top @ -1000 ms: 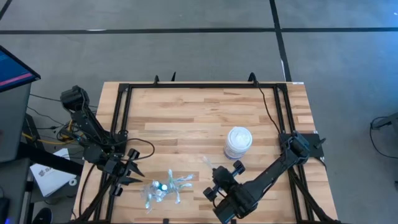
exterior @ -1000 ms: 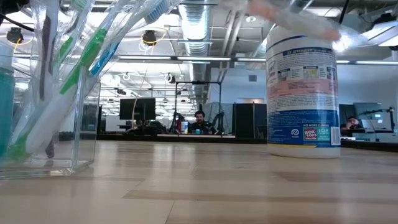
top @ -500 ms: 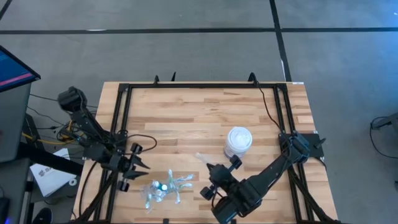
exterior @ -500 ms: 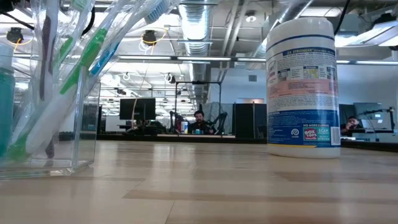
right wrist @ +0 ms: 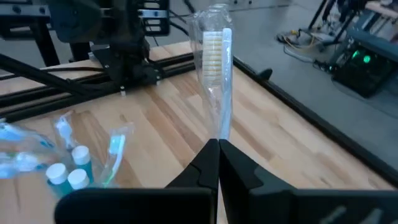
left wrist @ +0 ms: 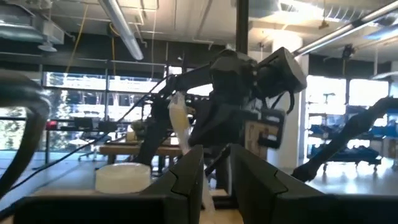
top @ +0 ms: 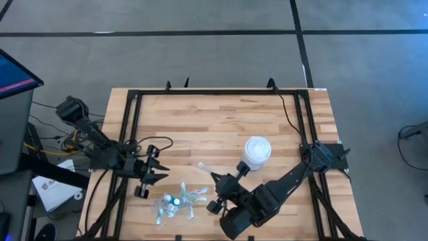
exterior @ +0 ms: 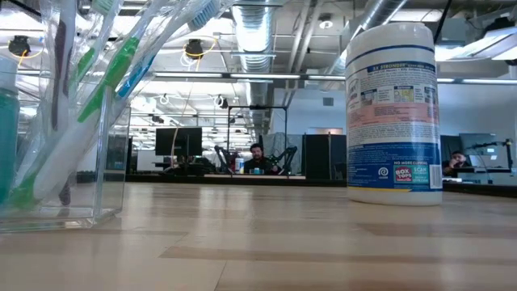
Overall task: Pick & Place toothbrushing station
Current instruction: Put the orange toothbrush into the transparent organizer
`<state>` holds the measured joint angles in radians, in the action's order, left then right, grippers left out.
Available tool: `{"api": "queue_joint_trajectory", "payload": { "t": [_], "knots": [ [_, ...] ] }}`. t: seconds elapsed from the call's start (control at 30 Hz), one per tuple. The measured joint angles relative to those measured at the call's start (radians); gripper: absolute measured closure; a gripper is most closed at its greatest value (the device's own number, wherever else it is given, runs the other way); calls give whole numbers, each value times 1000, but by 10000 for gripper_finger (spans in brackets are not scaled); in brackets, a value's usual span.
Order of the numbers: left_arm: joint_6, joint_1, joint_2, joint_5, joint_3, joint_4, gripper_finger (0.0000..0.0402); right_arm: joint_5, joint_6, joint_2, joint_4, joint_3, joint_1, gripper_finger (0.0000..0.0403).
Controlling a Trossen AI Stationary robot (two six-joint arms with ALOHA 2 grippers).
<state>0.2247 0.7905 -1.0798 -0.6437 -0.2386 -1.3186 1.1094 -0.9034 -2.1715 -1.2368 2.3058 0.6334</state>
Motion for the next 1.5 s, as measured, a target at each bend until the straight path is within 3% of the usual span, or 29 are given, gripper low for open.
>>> {"api": "queue_joint_trajectory", "payload": {
  "t": [0.4,0.77,1.03,1.5],
  "knots": [
    [-155,-195,0,254,-63,115,307,-5,270,1,176,32,-41,403],
    [-155,-270,-131,261,-155,114,275,-12,321,0,210,31,-55,403],
    [-155,-312,-225,365,-237,112,274,-12,339,0,229,31,-52,403],
    [-154,-345,-275,415,-298,107,274,-36,339,0,228,31,-54,403]
  ]
}}
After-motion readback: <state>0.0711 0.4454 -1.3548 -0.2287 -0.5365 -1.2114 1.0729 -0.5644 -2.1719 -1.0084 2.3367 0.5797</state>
